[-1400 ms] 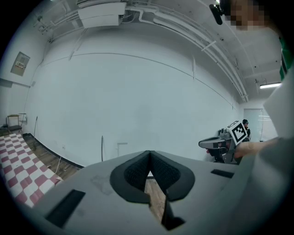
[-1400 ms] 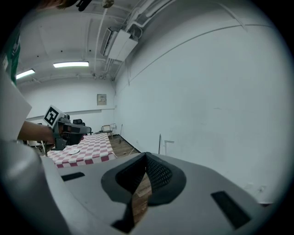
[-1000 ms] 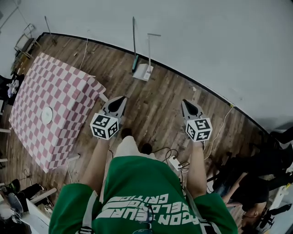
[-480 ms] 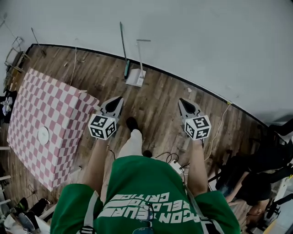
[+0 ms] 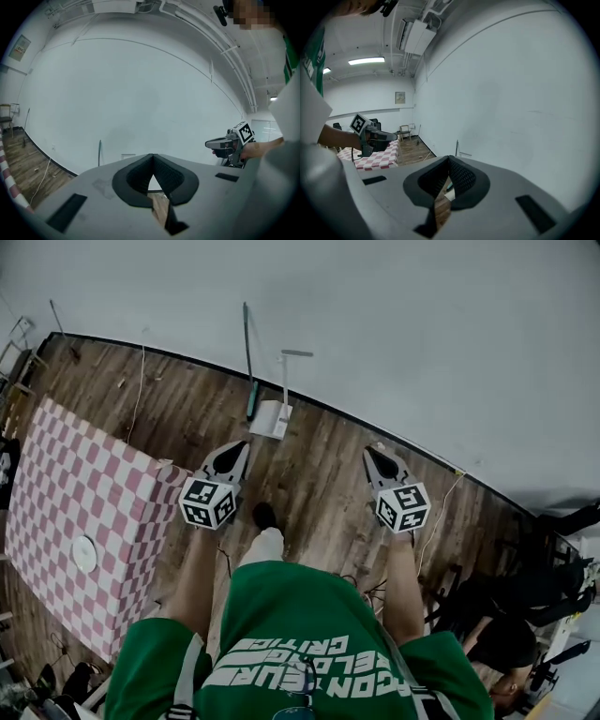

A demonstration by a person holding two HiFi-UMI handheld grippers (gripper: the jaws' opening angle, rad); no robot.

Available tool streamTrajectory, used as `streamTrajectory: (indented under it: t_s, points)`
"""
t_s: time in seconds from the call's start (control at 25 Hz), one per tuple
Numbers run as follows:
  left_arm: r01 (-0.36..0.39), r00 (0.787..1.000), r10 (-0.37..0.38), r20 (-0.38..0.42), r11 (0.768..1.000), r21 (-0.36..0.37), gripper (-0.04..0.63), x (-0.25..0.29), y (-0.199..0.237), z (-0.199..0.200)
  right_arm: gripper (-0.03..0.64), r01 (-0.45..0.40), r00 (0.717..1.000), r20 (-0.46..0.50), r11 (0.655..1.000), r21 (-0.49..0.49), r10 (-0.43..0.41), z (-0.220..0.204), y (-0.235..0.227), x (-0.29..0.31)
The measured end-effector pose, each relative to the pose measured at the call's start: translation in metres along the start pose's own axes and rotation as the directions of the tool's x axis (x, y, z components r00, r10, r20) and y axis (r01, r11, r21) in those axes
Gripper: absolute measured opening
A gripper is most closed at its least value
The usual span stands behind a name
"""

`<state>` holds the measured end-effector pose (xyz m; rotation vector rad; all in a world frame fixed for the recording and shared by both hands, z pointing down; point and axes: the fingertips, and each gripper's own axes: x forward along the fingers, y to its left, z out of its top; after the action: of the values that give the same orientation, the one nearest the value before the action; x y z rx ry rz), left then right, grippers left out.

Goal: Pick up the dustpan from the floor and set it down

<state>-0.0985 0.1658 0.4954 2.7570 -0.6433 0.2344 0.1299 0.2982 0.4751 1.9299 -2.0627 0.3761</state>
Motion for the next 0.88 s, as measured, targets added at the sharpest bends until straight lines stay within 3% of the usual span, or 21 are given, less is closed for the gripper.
streamTrajectory:
  t_s: [0.4, 0.88]
  points:
    - [-0.006, 1.000, 0.006, -0.021, 1.000, -0.027, 0.003, 0.052, 0.074, 0.019, 0.008, -0.024, 1.000, -0.002, 1.000, -0.003, 0.024, 0.032, -0.014, 0.099]
    - [-0.017, 0.998, 0.015, -0.063, 1.000, -0.019, 0.003, 0.112, 0.117, 0.031, 0.008, -0.077, 0.997, -0.032, 0.997, -0.008, 0.077, 0.044, -0.056, 0.185]
